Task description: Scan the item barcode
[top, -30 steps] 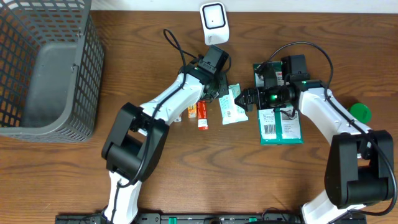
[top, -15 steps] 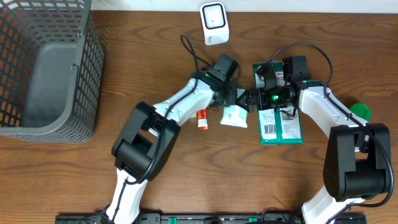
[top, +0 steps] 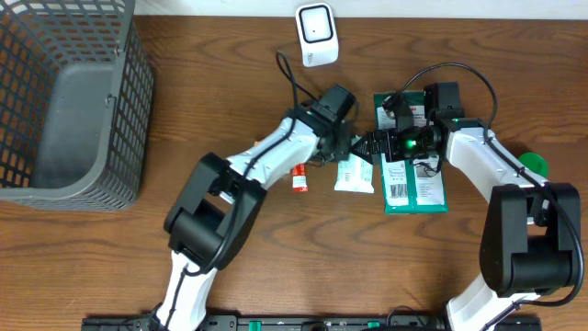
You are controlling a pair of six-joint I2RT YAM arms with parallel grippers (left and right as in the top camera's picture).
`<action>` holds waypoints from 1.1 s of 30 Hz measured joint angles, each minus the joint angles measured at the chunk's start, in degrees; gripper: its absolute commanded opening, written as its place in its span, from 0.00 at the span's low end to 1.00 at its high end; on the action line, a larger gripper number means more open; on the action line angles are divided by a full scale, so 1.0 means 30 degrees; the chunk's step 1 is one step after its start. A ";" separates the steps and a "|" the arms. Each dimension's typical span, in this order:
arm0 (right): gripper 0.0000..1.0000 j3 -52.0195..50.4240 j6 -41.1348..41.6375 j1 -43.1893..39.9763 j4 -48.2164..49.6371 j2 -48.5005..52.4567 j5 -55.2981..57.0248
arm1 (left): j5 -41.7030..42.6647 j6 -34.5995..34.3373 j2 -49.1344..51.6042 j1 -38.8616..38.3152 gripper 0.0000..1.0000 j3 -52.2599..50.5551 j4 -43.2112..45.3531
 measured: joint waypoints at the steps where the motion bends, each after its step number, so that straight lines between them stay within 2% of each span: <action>1: 0.95 0.0000 0.0000 0.0000 0.0051 0.0000 -0.0051 | -0.0029 -0.0007 -0.0270 0.0197 0.17 0.0000 -0.0117; 6: 0.90 0.0000 -0.0007 0.0000 0.0663 0.0211 -0.0313 | -0.0153 -0.0678 -0.1727 0.0852 0.17 0.0000 -0.1078; 9: 0.89 0.0000 0.0000 0.0000 0.0976 0.0561 -0.0386 | -0.0153 -0.1122 -0.2025 0.0925 0.12 0.0015 -0.2004; 12: 0.88 -0.0007 0.0007 0.0000 0.1421 0.1005 -0.0415 | 0.0029 -0.1268 -0.2018 0.0831 0.12 0.0015 -0.2798; 33: 0.88 -0.0044 0.0226 -0.0357 0.2127 0.1668 -0.0401 | 0.0882 -0.1552 -0.0896 -0.0962 0.11 0.0015 -0.2776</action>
